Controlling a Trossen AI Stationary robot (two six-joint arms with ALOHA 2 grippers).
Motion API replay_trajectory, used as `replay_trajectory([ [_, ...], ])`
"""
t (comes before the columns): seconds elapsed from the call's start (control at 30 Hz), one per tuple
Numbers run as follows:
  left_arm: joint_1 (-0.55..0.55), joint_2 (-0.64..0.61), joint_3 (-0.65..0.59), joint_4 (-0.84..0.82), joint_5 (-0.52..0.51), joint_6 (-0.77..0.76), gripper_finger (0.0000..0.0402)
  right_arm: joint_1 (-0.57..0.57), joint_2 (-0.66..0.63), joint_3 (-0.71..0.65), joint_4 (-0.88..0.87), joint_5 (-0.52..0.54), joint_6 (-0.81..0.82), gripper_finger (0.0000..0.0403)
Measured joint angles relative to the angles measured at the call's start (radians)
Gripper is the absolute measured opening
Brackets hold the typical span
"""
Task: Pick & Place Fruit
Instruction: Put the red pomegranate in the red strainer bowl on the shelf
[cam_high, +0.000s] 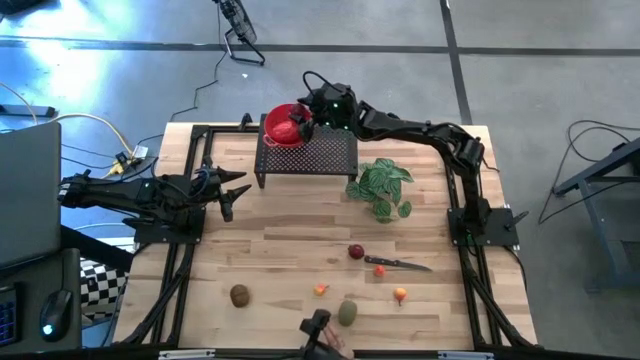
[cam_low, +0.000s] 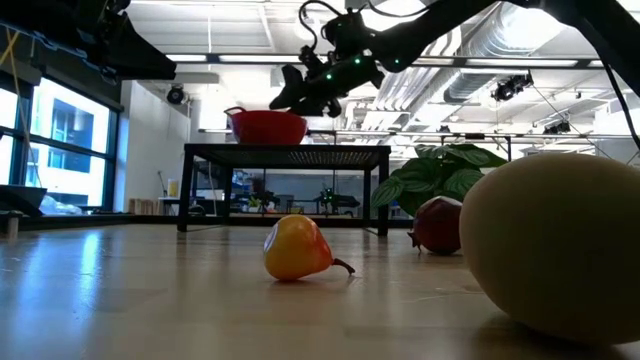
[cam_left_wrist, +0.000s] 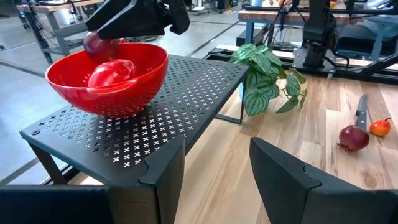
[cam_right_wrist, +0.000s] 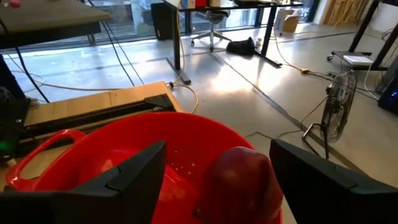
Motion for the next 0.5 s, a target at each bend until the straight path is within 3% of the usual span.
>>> replay_trajectory([
  [0.23, 0.0, 0.0, 0.0, 0.0, 0.0, 0.0, 0.0175, 0.011, -0.053, -0.001, 0.008, 0.002, -0.056, 0.0281],
  [0.5, 0.0, 0.0, 0.0, 0.0, 0.0, 0.0, 0.0175, 0.072, -0.196, 0.0, -0.071, 0.012, -0.108, 0.0281],
])
